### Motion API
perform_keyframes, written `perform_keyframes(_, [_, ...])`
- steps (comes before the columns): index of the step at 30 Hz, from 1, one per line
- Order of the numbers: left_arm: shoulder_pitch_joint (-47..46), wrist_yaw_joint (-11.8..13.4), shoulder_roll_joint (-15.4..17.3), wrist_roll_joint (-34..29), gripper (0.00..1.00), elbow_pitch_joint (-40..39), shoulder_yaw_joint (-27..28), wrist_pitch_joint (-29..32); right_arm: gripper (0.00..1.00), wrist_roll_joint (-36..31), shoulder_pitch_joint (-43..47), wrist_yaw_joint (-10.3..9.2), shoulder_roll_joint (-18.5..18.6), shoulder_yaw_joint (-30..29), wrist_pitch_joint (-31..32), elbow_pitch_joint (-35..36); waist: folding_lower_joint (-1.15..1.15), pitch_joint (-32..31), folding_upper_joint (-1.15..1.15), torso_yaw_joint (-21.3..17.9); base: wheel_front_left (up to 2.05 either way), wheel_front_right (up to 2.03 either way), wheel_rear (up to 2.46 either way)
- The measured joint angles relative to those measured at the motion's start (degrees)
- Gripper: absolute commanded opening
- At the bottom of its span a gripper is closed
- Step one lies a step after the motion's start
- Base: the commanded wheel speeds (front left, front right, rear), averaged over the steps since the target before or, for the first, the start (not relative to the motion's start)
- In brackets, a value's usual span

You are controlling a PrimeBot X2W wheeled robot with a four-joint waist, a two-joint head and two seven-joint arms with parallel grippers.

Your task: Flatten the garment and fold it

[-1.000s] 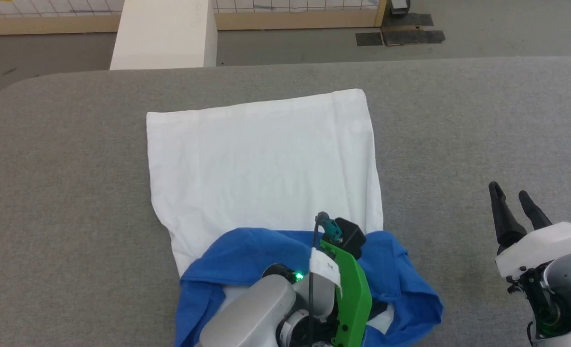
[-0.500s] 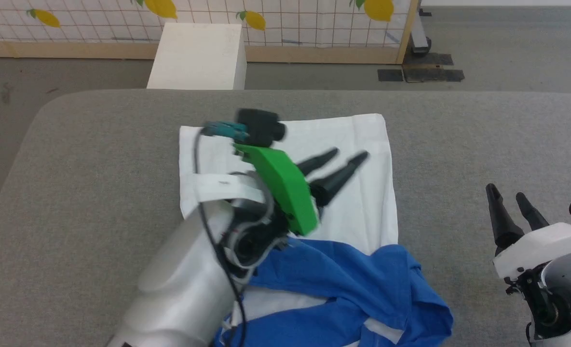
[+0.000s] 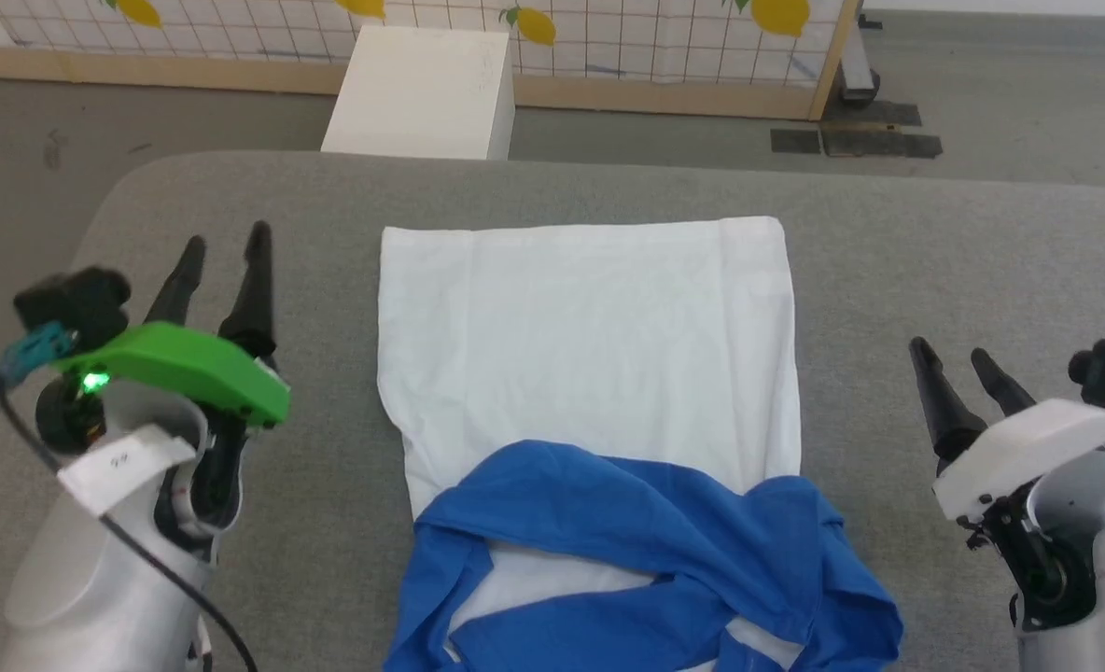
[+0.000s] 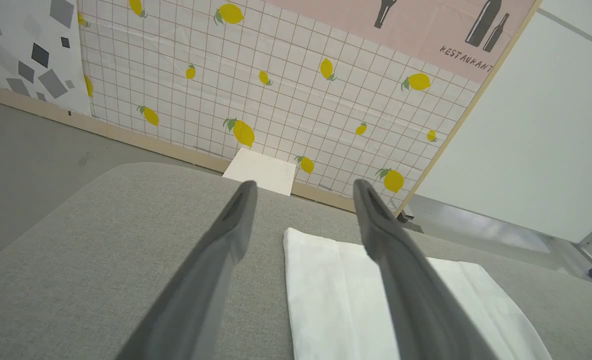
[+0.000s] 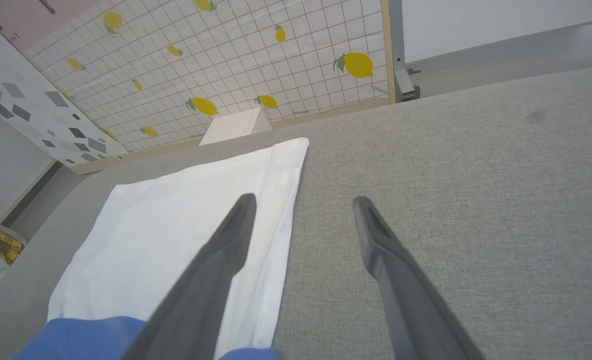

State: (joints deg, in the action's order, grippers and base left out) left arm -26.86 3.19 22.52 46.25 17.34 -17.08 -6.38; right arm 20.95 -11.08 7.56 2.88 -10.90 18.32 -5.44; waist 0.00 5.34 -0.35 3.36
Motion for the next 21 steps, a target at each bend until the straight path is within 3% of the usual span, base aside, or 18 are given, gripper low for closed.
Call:
perform_keyframes(5, [3.04,0.99,0.31,-0.73,1.0,-2.61,1.85,-3.99,1.0,-2.85,-4.83,0.0,0.0,0.1,4.83,0.25,0.0,2.61,0.0,0.31,0.0,0.0,0.0])
perform_keyframes(10, [3.38,1.25,0.38,-0.75,1.0,-6.28,2.72,-5.14,1.0,-6.33,-14.87,0.01,0.93,1.7,14.03,-1.29,0.0,6.31,0.0,0.72,0.0,0.0,0.0])
perform_keyframes(21, [0.01,1.0,-0.73,-1.31,1.0,-10.83,2.53,-6.35,1.0,-16.84,-40.0,0.0,4.75,1.69,29.07,-11.67,0.01,17.23,0.0,3.39,0.0,0.0,0.0])
